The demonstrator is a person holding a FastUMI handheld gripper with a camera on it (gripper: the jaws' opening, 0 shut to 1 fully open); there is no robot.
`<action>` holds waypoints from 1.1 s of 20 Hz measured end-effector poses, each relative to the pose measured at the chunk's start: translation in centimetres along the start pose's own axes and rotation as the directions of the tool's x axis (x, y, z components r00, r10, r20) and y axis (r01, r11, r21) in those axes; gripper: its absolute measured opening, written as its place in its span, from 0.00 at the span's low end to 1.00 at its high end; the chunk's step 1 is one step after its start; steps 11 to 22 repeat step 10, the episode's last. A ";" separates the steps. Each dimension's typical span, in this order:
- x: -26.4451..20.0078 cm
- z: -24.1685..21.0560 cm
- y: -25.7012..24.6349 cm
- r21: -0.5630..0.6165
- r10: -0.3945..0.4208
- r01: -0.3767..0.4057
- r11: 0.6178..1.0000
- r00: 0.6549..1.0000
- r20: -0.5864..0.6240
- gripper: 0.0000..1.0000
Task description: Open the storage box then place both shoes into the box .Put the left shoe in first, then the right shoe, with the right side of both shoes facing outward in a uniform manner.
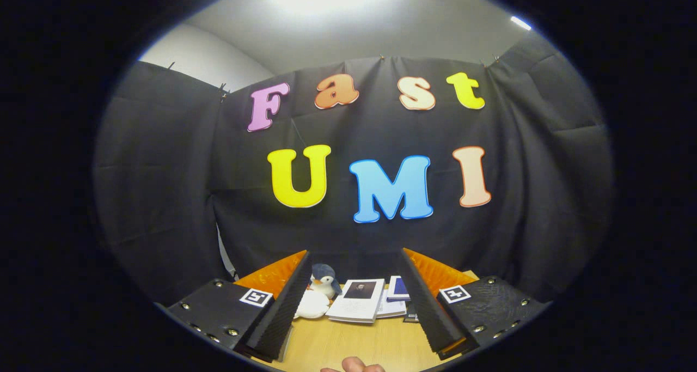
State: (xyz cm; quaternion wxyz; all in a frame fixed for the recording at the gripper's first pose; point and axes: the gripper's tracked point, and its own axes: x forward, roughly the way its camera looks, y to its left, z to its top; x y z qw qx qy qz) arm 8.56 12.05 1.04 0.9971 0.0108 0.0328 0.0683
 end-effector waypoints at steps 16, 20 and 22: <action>-2.9 0.5 -2.6 0.090 -0.044 0.045 0.995 0.999 -0.016 0.96; -2.9 0.5 -2.6 0.090 -0.044 0.045 0.995 0.999 -0.016 0.96; -2.9 0.5 -2.6 0.090 -0.044 0.045 0.995 0.999 -0.016 0.96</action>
